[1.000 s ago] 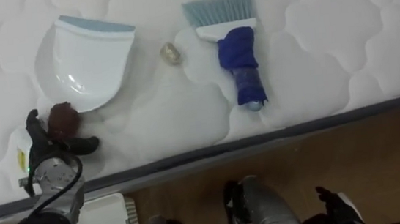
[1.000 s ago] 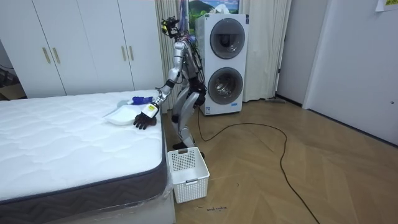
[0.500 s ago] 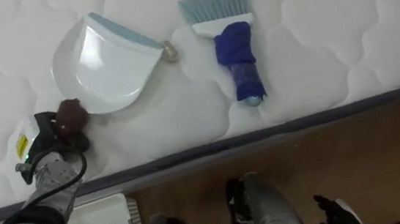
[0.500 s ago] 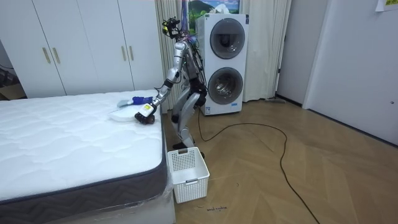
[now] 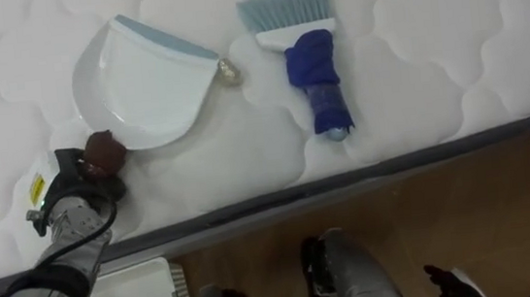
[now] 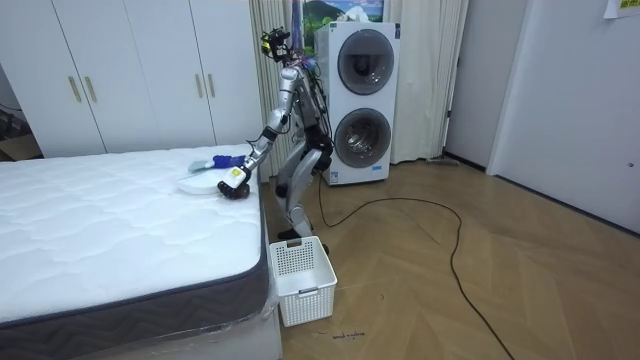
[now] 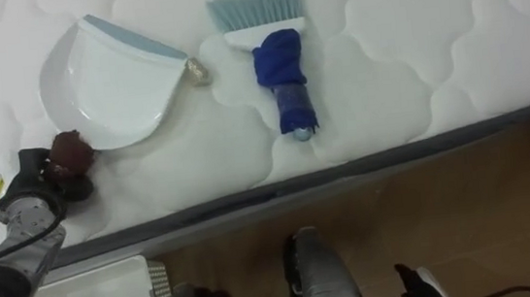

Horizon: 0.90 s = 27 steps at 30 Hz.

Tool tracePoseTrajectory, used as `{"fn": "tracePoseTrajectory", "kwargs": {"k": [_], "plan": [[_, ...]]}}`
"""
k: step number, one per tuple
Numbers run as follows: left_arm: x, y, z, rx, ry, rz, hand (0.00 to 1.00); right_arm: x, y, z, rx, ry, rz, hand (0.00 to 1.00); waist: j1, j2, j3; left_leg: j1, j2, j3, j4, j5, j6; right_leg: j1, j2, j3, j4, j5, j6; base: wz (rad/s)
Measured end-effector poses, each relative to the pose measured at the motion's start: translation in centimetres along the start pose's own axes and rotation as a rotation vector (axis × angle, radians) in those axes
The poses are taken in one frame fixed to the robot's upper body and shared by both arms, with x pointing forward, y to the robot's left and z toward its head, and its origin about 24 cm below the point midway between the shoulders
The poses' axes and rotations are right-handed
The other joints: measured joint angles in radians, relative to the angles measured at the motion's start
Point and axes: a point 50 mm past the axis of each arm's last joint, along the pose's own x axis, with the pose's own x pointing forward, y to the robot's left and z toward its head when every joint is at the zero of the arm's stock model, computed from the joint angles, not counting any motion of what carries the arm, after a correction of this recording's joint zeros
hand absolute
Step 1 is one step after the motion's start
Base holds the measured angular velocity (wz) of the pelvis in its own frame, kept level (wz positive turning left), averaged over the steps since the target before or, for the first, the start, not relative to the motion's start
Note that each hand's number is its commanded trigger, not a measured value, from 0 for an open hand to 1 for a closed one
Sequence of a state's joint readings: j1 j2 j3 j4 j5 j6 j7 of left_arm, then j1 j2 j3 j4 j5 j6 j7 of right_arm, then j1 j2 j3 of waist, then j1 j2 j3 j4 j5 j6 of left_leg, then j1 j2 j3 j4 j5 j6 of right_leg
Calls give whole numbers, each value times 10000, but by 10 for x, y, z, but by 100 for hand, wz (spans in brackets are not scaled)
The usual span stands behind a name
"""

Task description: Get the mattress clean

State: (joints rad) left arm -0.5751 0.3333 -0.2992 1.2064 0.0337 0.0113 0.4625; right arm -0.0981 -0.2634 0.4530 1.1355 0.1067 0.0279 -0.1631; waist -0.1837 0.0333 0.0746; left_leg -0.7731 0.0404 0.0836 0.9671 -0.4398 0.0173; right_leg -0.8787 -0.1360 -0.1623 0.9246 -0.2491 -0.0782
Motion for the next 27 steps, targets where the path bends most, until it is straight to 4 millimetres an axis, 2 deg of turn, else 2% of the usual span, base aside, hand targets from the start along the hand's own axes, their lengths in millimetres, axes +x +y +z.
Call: {"fn": "tracePoseTrajectory", "kwargs": {"k": [12, 15, 21, 23, 27], "plan": [[-1, -1, -3, -120, 102, -92, 100, 0, -1, -1, 139, 160, -315, 0, 64, 13, -9, 155, 2, 19, -62, 3, 2, 168, 25, -11, -62, -4, 10, -1], [-2, -2, -7, 40, 135, -134, 100, 0, -3, 0, 378, 93, -425, 0, 159, 86, -48, 305, 10, 28, -173, 10, 9, 334, 50, -26, -159, -9, 18, -2], [-4, -1, -14, 609, -144, 132, 100, 0, -6, 7, 2155, -297, -653, 0, 533, 122, -66, 598, 165, 36, -535, 110, -69, 618, 228, -50, -629, 133, -46, -7], [-7, -2, -22, 879, -159, 325, 100, 1, -9, 10, 2719, -389, -774, 0, 562, 123, -67, 747, 182, 50, -629, 119, -89, 752, 268, -37, -688, 132, -50, -4], [-11, -3, -29, 1196, -284, 727, 100, 2, -16, 29, 4279, -948, -1096, 0, 654, 131, -76, 890, 174, 59, -811, 146, -128, 878, 296, -30, -820, 127, -57, -1]]}}
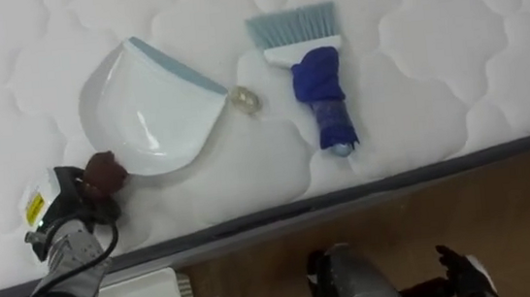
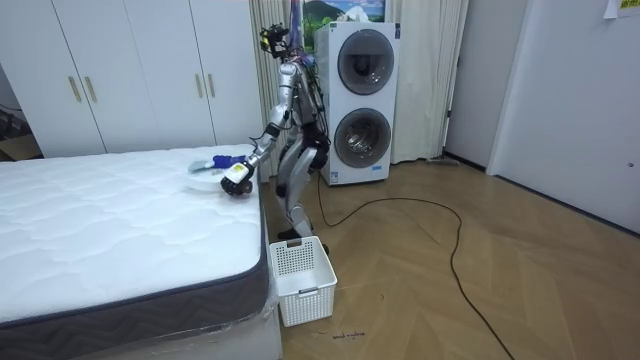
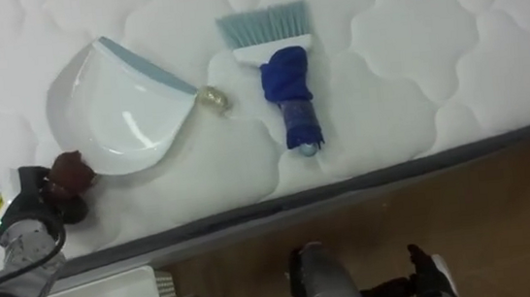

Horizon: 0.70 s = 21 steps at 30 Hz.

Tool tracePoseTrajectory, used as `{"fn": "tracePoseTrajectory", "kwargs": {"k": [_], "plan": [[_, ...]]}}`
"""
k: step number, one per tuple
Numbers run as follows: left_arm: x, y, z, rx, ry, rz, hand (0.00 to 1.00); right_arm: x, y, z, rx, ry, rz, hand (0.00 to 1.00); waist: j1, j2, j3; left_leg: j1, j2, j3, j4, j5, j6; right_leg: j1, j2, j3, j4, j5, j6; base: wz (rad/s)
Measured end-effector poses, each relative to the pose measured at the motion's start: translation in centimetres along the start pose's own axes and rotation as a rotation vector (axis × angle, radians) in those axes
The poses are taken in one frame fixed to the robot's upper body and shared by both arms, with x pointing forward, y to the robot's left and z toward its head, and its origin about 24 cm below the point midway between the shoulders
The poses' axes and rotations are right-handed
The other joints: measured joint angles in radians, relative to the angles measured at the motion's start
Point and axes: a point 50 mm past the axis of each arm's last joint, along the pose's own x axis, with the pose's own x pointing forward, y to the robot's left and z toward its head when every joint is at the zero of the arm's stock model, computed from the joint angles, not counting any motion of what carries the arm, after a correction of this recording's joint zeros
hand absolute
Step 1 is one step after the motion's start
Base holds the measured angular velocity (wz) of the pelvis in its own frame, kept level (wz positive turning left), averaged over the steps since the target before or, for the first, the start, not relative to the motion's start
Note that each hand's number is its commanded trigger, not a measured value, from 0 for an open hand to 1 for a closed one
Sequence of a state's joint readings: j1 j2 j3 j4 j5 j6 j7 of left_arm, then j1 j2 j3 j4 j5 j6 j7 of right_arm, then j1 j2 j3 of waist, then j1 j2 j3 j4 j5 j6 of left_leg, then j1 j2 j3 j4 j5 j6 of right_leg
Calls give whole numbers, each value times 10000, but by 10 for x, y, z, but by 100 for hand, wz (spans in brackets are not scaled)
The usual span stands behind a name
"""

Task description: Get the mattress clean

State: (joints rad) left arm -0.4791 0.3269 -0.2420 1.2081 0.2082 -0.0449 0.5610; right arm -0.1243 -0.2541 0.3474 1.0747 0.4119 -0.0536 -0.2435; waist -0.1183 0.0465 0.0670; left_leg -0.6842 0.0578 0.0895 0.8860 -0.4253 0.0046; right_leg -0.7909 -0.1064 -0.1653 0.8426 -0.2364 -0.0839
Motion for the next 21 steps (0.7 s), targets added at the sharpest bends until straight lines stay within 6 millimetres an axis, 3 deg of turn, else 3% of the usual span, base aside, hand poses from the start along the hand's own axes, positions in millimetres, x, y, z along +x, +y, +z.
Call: {"fn": "tracePoseTrajectory", "kwargs": {"k": [5, 6, 9, 18, 21], "plan": [[-5, -1, -9, 311, -44, 484, 100, 0, 0, 12, 963, -510, -365, 0, 111, 25, -43, 322, 7, 1, -348, 95, -2, 341, 31, -46, -340, 62, 23, 1], [-8, -2, -14, 460, -77, 553, 100, -1, -1, 14, 1282, -634, -456, 0, 134, 85, -113, 353, 28, -1, -412, 107, 0, 406, 43, -84, -441, 74, 40, 6], [-13, -4, -23, 648, -135, 588, 100, -1, -3, 16, 1797, -884, -802, 0, 99, 132, -180, 527, -3, 15, -648, 175, 24, 600, 27, -93, -638, 112, 103, 6], [-20, -8, -29, 1126, -742, 562, 100, -1, -7, 35, 2251, -1824, -1090, 0, 155, 78, -232, 958, -134, 77, -1411, 449, 97, 963, 12, -86, -1295, 320, 230, 1], [-26, -11, -39, 1287, -793, 445, 100, -2, -6, 38, 2340, -1970, -1307, 0, 255, 13, -266, 1141, -147, 303, -1595, 477, 136, 1016, 20, 52, -1353, 316, 268, -10]]}}
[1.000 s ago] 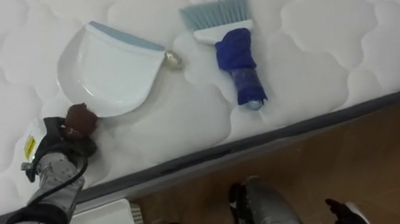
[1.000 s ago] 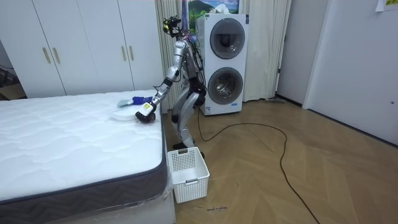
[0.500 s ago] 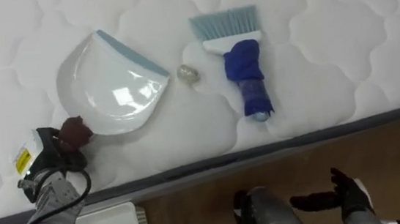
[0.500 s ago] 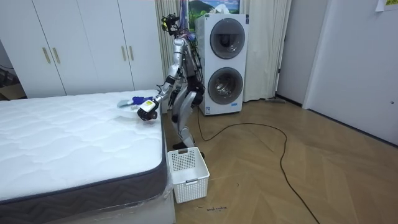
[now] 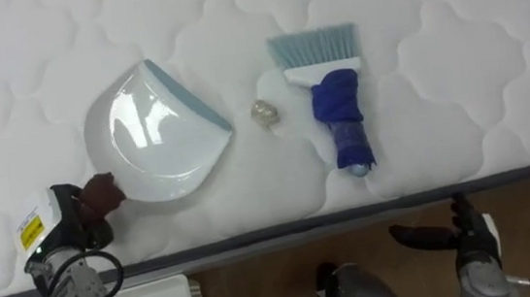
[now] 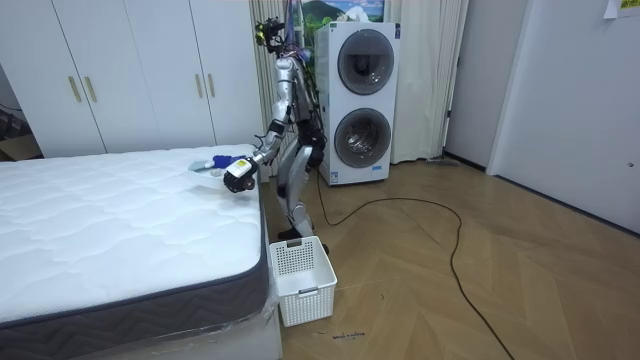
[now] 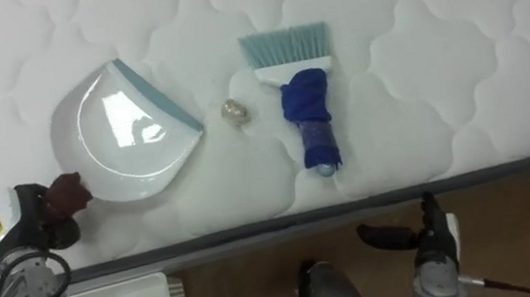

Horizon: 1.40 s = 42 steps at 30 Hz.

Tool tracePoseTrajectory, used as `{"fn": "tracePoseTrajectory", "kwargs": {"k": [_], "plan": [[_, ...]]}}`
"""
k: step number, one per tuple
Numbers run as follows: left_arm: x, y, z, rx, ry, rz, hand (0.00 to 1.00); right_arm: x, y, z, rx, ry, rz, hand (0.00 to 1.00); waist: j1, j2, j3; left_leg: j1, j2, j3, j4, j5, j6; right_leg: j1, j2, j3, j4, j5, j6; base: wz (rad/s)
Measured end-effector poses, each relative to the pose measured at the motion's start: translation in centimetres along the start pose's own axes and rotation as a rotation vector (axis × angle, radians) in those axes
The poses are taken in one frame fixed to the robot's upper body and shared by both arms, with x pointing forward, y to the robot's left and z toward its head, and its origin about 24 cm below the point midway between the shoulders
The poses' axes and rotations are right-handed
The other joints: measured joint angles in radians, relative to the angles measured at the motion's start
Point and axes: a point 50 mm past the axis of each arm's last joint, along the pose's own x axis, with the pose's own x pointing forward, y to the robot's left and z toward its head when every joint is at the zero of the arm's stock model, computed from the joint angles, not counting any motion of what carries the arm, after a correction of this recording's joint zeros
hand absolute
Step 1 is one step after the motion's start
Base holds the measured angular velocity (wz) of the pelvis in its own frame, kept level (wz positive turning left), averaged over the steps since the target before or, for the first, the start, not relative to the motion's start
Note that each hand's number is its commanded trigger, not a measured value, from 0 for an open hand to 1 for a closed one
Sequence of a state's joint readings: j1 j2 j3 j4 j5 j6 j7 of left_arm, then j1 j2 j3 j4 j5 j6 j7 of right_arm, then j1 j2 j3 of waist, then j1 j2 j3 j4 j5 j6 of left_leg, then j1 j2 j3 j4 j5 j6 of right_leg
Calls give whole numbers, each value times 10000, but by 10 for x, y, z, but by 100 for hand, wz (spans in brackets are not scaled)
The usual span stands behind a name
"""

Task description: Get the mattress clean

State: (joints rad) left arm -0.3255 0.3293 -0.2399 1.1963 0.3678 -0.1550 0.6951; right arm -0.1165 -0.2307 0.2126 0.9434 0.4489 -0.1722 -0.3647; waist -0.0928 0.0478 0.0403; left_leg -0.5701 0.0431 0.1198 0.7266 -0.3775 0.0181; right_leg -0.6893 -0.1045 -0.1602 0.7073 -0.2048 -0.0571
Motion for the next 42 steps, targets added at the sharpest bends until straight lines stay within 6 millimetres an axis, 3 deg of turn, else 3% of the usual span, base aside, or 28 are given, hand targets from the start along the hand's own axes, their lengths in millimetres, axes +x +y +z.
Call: {"fn": "tracePoseTrajectory", "kwargs": {"k": [4, 8, 17, 21, 23, 24, 27, 30, 33, 38, 41, 42], "plan": [[-7, -4, -8, 314, -31, -212, 100, -2, 3, -2, -118, -26, -425, 0, 150, -78, -1, 103, 134, 419, -131, 12, 30, -2, -4, 76, -25, -9, 32, -4], [-13, -7, -14, 392, 35, -345, 100, -4, 6, -1, -324, -159, -765, 0, 177, -112, -7, 120, 119, 442, -184, 17, 31, -12, -2, 98, -53, -2, 35, -1], [-11, -8, -10, 75, -103, -531, 100, -6, 8, 11, -1239, -1009, -1913, 0, 214, -85, 8, -215, 124, 531, -192, 48, 68, -388, -11, 219, -110, 112, 64, -4], [-9, -8, -6, -263, -75, -789, 100, -8, 9, 19, -1086, -1392, -2514, 0, 412, -116, 38, -383, 125, 906, -202, 94, 130, -836, -72, 566, 148, 110, 81, -13], [-7, -7, -3, -302, -180, -892, 100, -8, 10, 21, -1096, -1477, -2715, 0, 457, -117, 89, -386, 116, 951, -155, 95, 133, -859, -109, 588, 236, 80, 90, -2], [-4, -6, 0, -375, -275, -859, 100, -8, 11, 23, -1090, -1533, -2835, 0, 480, -128, 203, -394, 116, 983, -139, 95, 133, -860, -143, 584, 273, 78, 89, 7], [1, -2, 7, -473, -452, -785, 100, -6, 15, 35, -1025, -1770, -3338, 0, 541, -196, 309, -684, 105, 995, 28, 107, 160, -1184, -166, 649, 421, 98, 91, 1], [1, -3, 9, -592, -556, -869, 100, -5, 15, 39, -989, -1785, -3604, 0, 579, -220, 342, -793, 132, 993, 120, 117, 172, -1266, -151, 638, 452, 152, 60, -1], [4, 0, 13, -720, -633, -796, 100, -4, 17, 45, -963, -1937, -3802, 0, 626, -310, 424, -889, 120, 1046, 220, 116, 173, -1407, -165, 708, 583, 158, 51, -1], [9, 4, 19, -612, -970, -844, 100, -4, 18, 53, -1196, -2282, -4165, 0, 670, -366, 474, -1006, 131, 1006, 314, 136, 179, -1461, -186, 649, 596, 212, 28, 0], [13, 7, 23, -498, -1173, -781, 100, -1, 21, 107, -725, -4410, -4296, 0, 692, -459, 533, -1067, 139, 976, 387, 139, 185, -1457, -319, 445, 611, 222, 45, 3], [15, 8, 29, -433, -1359, -776, 100, 0, 22, 141, -337, -5601, -4198, 0, 768, -504, 555, -1069, 145, 939, 401, 149, 189, -1436, -321, 402, 597, 243, 40, 16]]}}
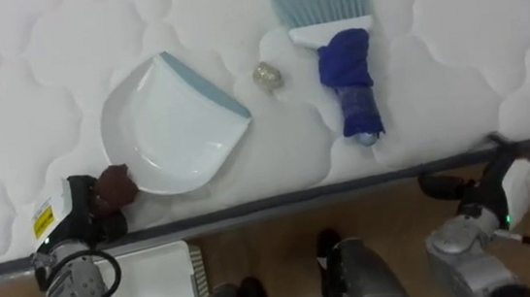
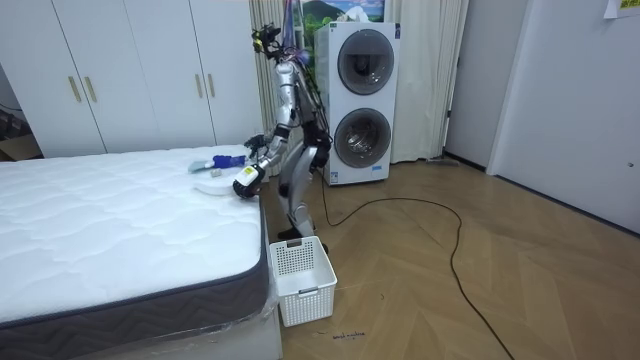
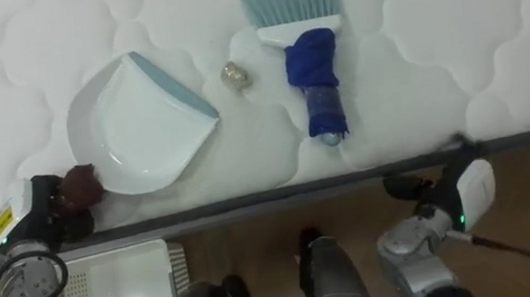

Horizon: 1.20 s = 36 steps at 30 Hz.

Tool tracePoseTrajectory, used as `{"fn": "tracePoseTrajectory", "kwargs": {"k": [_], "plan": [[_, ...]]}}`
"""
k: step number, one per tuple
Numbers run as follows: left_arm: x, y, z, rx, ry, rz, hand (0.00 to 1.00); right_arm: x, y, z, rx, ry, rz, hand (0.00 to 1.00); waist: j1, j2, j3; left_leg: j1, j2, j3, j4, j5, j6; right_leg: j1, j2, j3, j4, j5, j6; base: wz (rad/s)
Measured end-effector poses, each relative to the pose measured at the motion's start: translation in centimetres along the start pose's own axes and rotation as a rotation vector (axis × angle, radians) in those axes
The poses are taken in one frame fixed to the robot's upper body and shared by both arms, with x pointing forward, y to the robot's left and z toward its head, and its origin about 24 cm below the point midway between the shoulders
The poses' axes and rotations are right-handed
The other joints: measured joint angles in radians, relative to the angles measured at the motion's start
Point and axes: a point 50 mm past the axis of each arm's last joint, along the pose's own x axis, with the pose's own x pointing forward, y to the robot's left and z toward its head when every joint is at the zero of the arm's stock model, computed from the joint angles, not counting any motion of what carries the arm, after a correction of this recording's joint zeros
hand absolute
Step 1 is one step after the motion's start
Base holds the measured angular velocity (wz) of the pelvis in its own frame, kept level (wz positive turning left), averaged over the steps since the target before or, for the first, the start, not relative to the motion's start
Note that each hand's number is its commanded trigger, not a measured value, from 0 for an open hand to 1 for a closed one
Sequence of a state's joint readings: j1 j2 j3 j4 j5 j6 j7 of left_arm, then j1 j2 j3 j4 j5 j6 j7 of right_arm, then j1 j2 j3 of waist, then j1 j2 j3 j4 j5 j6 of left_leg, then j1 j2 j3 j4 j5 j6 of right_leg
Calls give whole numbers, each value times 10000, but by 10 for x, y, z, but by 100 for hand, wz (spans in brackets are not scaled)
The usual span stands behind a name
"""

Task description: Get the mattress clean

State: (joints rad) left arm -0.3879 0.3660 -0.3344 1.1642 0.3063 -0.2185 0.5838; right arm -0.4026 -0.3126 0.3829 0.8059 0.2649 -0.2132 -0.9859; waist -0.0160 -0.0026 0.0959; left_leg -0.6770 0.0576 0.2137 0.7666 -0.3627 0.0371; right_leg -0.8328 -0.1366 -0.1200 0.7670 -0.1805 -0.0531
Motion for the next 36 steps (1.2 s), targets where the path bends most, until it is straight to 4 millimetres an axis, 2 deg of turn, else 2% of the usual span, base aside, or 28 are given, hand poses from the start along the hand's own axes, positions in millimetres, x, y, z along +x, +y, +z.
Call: {"fn": "tracePoseTrajectory", "kwargs": {"k": [1, 4, 7, 10, 14, 17, 19, 20, 21, 22, 25, 28, 32, 36], "plan": [[1, -1, 4, 108, -183, -111, 100, 12, 3, 24, 493, -943, -6, 0, 69, -2, 1, -11, 15, -75, 27, 19, -7, 94, -5, -145, -51, 41, -70, 19], [1, -6, 10, 422, -457, -581, 100, 20, 7, 51, 668, -2429, 217, 0, 245, -38, -22, 108, 25, -433, 86, 34, -55, 491, -8, -530, -119, -72, -105, 33], [1, -9, 13, 616, -639, -940, 100, 15, 14, 46, -56, -2913, 1016, 0, 412, -36, -23, 260, 24, -631, 43, 37, -80, 815, -39, -778, -206, -202, -78, 29], [1, -10, 15, 636, -718, -1136, 100, 10, 20, 42, -243, -2862, 1642, 0, 537, -26, -30, 255, -9, -627, 72, 44, -62, 828, -231, -842, -34, -294, -24, 12], [2, -11, 17, 697, -826, -1229, 100, 6, 24, 38, -487, -2780, 1953, 0, 554, -22, -35, 255, -23, -609, 200, 53, -32, 909, -312, -846, 50, -367, 54, 11], [1, -13, 20, 900, -997, -1266, 100, 7, 25, 48, -573, -3471, 1966, 0, 530, -35, -46, 321, -155, -616, 165, 37, 7, 892, -447, -819, 126, -389, 86, 5], [-1, -16, 21, 908, -937, -1308, 100, 6, 24, 70, 201, -4177, 1619, 0, 531, -41, -62, 393, -188, -533, 134, 27, 48, 890, -503, -752, 203, -392, 93, 0], [-2, -17, 20, 889, -898, -1316, 100, 6, 24, 77, 415, -4443, 1488, 0, 518, -59, -80, 409, -191, -517, 133, 27, 49, 891, -516, -747, 224, -392, 92, 0], [-4, -19, 18, 880, -828, -1376, 100, 5, 22, 90, 824, -4962, 1214, 0, 506, -93, -152, 436, -189, -515, 132, 39, 65, 908, -518, -748, 238, -393, 86, 0], [-8, -24, 15, 899, -711, -1502, 100, 4, 20, 97, 1038, -5414, 1055, 0, 490, -142, -287, 497, -185, -516, 117, 48, 66, 958, -513, -749, 241, -399, 77, 0], [-16, -30, 5, 1001, -398, -1776, 100, 0, 19, 105, 1426, -5965, 926, 0, 442, -286, -418, 833, -171, -525, -9, 76, 44, 1303, -470, -750, 131, -403, 64, 0], [-19, -30, -1, 1231, -278, -1855, 100, 3, 16, 105, 1478, -5941, 796, 0, 413, -367, -468, 926, -169, -525, -43, 96, 46, 1408, -462, -750, 65, -395, 74, 0], [-19, -30, -2, 1359, -201, -1898, 100, 4, 15, 103, 1544, -5731, 741, 0, 424, -367, -467, 913, -129, -514, -57, 116, 56, 1430, -422, -778, -61, -284, 59, -5], [-18, -28, -3, 1366, -195, -1855, 100, 9, 13, 90, 1487, -4875, 588, 0, 412, -354, -457, 872, 20, -609, -53, 113, 56, 1602, -292, -967, -363, -190, 55, 0]]}}
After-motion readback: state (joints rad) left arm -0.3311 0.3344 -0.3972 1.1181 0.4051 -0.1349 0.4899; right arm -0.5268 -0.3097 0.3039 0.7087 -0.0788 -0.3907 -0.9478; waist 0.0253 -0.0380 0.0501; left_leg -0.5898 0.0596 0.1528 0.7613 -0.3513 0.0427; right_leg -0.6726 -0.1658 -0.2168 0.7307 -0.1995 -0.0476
